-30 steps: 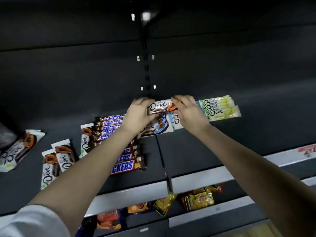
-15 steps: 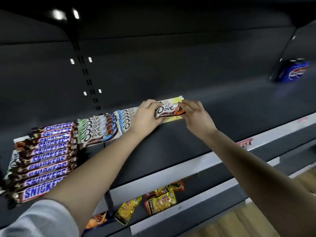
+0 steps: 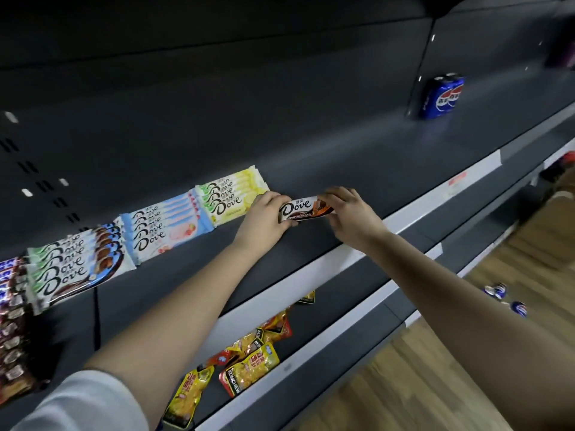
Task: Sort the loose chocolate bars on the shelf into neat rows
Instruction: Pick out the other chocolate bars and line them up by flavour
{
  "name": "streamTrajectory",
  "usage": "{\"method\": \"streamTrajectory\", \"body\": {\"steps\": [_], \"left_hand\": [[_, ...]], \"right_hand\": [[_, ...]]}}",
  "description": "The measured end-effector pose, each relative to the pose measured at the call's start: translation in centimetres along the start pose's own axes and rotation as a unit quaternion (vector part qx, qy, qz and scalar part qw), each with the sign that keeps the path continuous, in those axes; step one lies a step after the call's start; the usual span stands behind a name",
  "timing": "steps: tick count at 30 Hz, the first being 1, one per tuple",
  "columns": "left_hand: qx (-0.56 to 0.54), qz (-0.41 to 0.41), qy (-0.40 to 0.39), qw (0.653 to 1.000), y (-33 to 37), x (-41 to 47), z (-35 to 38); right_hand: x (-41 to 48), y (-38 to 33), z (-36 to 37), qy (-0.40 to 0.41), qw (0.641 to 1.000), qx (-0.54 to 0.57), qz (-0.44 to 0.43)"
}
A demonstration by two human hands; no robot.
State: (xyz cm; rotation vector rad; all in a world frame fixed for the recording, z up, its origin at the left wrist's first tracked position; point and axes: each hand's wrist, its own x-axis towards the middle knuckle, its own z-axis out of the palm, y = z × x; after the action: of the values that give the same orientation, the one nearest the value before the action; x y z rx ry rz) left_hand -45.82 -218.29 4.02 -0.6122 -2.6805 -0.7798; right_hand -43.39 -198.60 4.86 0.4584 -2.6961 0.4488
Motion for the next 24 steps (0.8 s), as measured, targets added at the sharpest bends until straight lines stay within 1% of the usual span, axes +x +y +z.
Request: {"method": "streamTrajectory", "body": {"steps": [2, 5, 8, 11, 14, 19, 22, 24], "left_hand": [[-0.002, -0.006, -0.002, 1.0, 0.0, 0.1, 0.7], [-0.007, -0.018, 0.022, 1.0, -0.2, -0.1, 1.2], [-0.001, -0.013, 0.038, 0.999, -0.2, 0.3, 1.3], [0.041, 0.006, 0.048, 0.998, -0.2, 1.5, 1.4], [0.096, -0.003, 0.065, 0.993, -0.3, 2.8, 1.8], [0.131, -0.062, 0.086, 0.986, 0.3, 4.5, 2.2], [0.155, -0.128, 0.115, 0.973, 0.0, 5.3, 2.4], [0.191, -0.176, 0.136, 0.956, -0.7, 5.6, 2.8]], "right_hand": [[-0.1, 0.5, 0.2, -0.004, 1.0, 0.006, 0.003], [0.8, 1.1, 0.7, -0.027, 0.999, 0.03, 0.01], [2.5, 1.9, 0.7, -0.05, 0.998, 0.048, 0.014], [4.0, 3.1, 0.8, -0.05, 0.997, 0.056, 0.014], [5.3, 4.4, 1.3, -0.053, 0.997, 0.062, 0.01], [8.0, 5.8, 2.2, -0.065, 0.996, 0.064, -0.02], [9.7, 6.2, 2.8, -0.086, 0.993, 0.066, -0.047], [10.8, 6.4, 3.3, -0.09, 0.992, 0.064, -0.054]]}}
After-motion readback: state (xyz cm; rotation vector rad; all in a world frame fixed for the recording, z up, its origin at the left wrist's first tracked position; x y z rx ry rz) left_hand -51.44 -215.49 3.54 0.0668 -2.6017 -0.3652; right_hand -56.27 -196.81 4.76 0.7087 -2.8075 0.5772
